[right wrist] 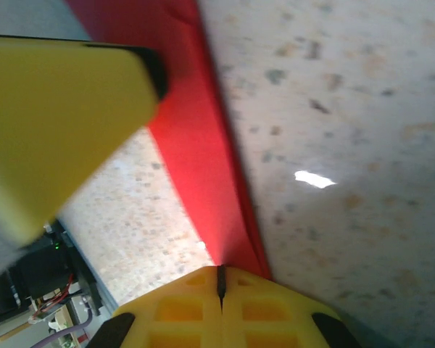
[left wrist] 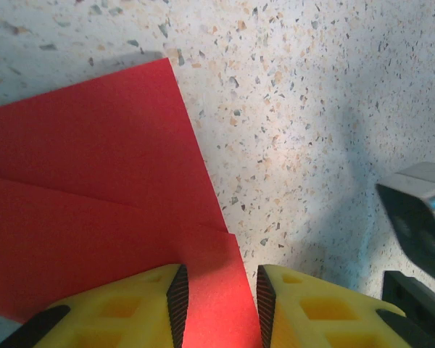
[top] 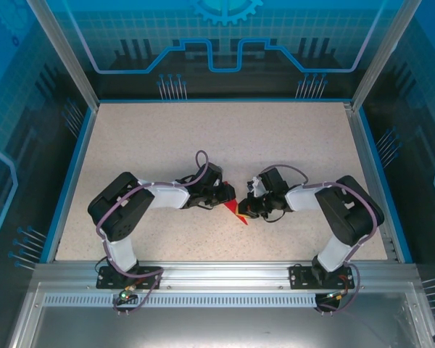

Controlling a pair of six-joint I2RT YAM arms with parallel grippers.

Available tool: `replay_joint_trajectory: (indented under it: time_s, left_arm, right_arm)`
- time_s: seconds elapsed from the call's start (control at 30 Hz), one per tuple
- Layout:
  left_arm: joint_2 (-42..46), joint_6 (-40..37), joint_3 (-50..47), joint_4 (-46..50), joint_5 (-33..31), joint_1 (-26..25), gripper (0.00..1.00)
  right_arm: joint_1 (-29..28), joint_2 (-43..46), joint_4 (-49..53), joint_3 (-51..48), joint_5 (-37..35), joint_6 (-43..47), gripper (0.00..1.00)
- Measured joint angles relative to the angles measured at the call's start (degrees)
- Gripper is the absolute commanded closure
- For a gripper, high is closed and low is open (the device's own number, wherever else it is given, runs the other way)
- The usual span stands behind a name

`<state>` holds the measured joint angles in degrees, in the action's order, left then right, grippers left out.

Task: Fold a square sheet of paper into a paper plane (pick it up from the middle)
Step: Fold the wing for the fifth time at the center of the table.

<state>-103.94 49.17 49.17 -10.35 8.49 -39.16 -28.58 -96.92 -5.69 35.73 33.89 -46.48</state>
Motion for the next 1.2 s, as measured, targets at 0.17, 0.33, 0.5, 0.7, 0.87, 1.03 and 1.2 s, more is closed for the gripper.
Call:
replay_joint_trajectory:
  time_s: [0.17, 0.33, 0.5, 0.7, 0.87, 1.03, 1.2]
  left_arm:
    - [0.0, 0.0, 0.2, 0.2, 0.0, 0.1, 0.62]
    - [0.0, -0.2, -0.1, -0.7, 1.1, 0.7, 0.59]
    - [0.1, -0.2, -1.9, -4.5, 4.5, 2.2, 0.56]
    - [0.1, -0.5, -3.3, -7.8, 7.4, 4.6, 0.53]
    - [0.0, -1.7, -3.6, -8.6, 8.2, 7.3, 0.53]
    - [0.0, -2.8, -3.6, -8.7, 9.0, 9.2, 0.53]
    - [0.0, -3.7, -3.7, -8.7, 9.6, 11.2, 0.52]
  right_arm:
    - [0.0, 0.0, -0.1, -0.2, -0.3, 0.7, 1.0]
    - [0.4, 0.0, -2.3, -1.4, 0.4, 1.3, 1.0]
    - [0.9, -0.3, -3.8, -2.1, 1.6, 1.5, 1.0]
    - [1.4, -0.6, -4.7, -2.4, 2.6, 1.5, 1.0]
    - [1.6, -0.8, -5.5, -2.7, 3.3, 1.6, 1.0]
    - [1.8, -0.9, -5.8, -2.8, 3.7, 1.6, 1.0]
    - [1.9, -1.0, -6.0, -2.8, 4.0, 1.5, 1.0]
